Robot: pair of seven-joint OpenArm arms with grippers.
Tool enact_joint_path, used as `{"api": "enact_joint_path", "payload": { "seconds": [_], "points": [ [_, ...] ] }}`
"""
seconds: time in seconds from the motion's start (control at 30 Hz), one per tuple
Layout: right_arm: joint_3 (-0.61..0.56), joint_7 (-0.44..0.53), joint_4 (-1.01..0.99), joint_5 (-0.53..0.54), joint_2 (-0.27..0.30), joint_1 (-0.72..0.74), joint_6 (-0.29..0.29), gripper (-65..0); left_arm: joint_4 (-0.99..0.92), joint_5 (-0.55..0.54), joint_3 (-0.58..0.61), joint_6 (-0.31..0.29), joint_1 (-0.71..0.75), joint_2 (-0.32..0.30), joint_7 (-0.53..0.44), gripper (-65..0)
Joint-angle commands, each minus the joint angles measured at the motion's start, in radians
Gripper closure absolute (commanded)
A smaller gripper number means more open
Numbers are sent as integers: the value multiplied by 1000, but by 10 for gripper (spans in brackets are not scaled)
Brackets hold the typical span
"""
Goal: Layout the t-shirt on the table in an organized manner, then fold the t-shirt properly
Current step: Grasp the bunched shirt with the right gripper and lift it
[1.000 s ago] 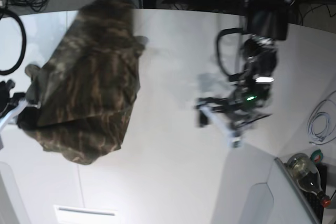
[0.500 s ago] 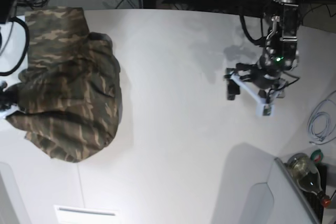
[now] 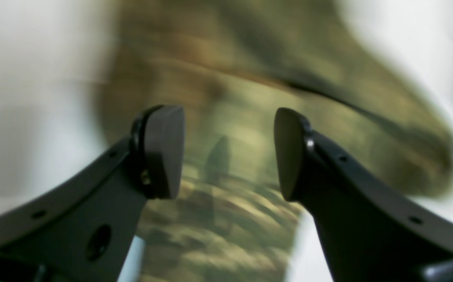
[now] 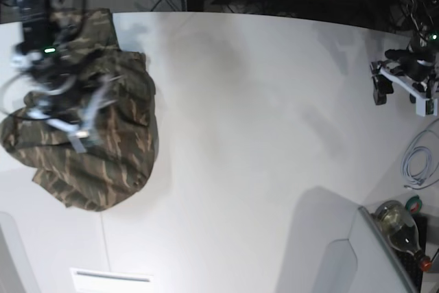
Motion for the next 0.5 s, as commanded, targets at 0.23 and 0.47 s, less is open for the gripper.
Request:
{"api": "enact_joint_path", "payload": {
  "seconds": [0.23,0.47],
  "points": [
    [-249,20,-260,-461,-192,117,-25,-347,20,-14,-24,-7,12,-15,-18,-533],
    [-238,63,-563,-593,-284,235,-110,-347,16,-14,-24,-9,27,-14,-21,-533]
  ]
}}
